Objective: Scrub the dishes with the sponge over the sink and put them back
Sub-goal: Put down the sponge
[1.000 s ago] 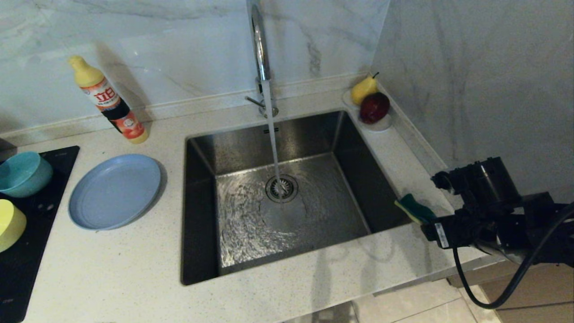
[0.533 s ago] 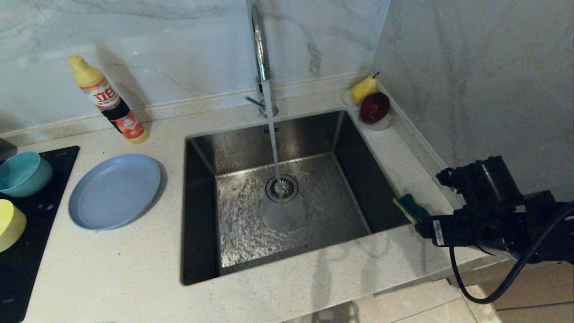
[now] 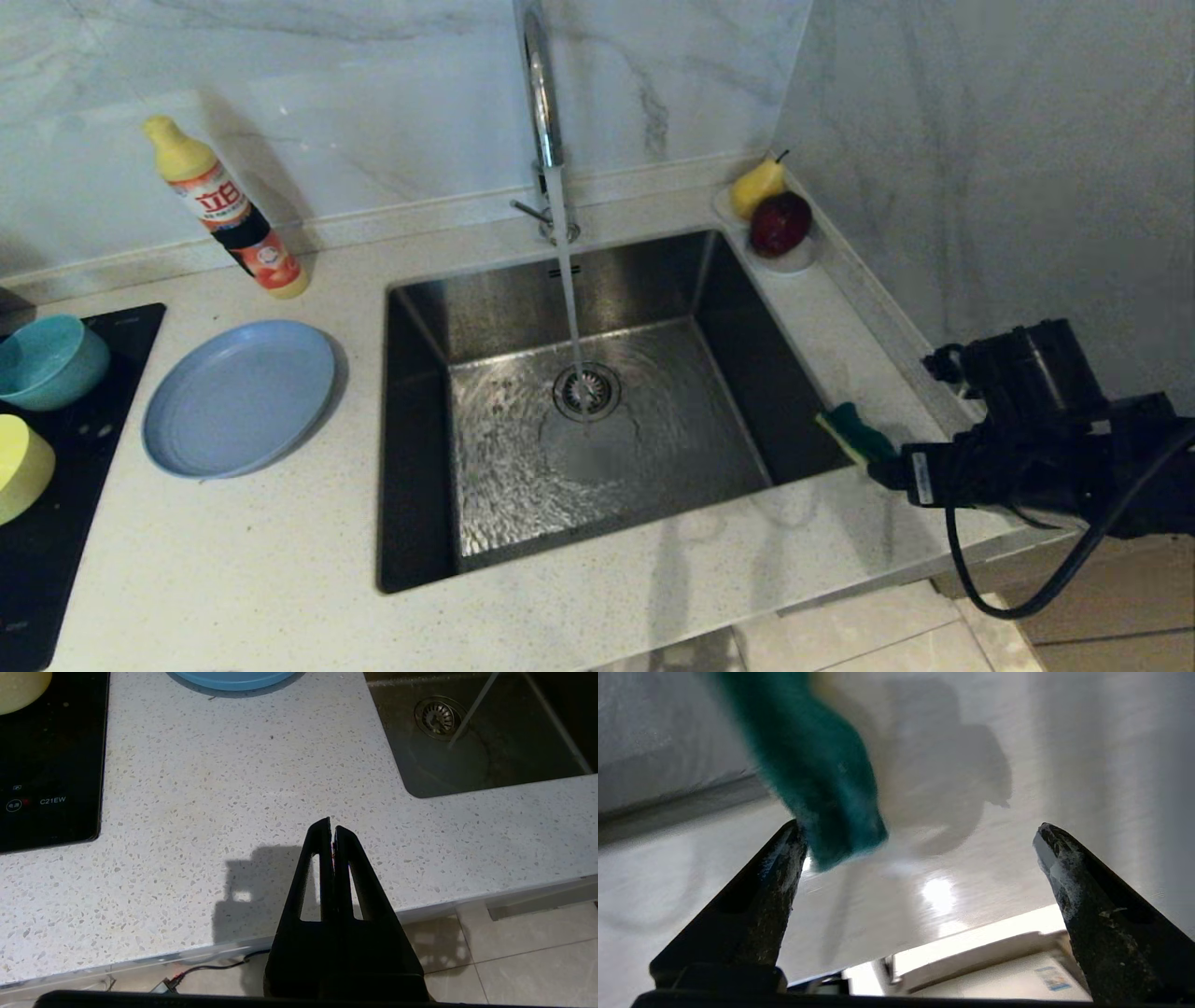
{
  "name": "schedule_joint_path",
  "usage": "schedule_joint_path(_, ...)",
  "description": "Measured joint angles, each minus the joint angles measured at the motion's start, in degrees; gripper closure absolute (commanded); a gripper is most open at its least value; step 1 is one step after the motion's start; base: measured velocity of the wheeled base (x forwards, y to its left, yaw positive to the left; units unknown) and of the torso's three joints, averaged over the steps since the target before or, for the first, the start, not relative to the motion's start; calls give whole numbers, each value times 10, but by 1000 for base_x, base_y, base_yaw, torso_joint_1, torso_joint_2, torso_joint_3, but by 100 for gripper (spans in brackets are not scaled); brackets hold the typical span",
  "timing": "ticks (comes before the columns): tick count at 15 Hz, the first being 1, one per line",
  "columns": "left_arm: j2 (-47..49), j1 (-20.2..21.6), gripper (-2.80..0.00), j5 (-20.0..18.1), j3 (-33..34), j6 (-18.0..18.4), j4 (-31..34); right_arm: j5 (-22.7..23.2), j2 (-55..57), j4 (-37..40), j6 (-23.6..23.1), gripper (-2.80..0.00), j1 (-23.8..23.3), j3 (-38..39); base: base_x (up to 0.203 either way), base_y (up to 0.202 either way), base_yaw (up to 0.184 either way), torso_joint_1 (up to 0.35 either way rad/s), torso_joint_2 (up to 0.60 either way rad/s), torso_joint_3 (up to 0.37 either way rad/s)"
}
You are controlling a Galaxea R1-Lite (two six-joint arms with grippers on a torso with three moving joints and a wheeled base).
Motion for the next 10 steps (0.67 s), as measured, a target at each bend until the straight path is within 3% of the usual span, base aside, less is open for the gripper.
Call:
schedule_joint_path(4, 0, 0, 0, 0, 0, 0, 0, -49, 0, -1, -30, -280, -7, -3, 0, 0, 0, 0, 0, 0)
schedule_joint_path(10, 0, 0, 0, 0, 0, 0, 0, -28, -18, 8, -31, -280, 17, -8, 0, 0, 0, 0, 0, 0)
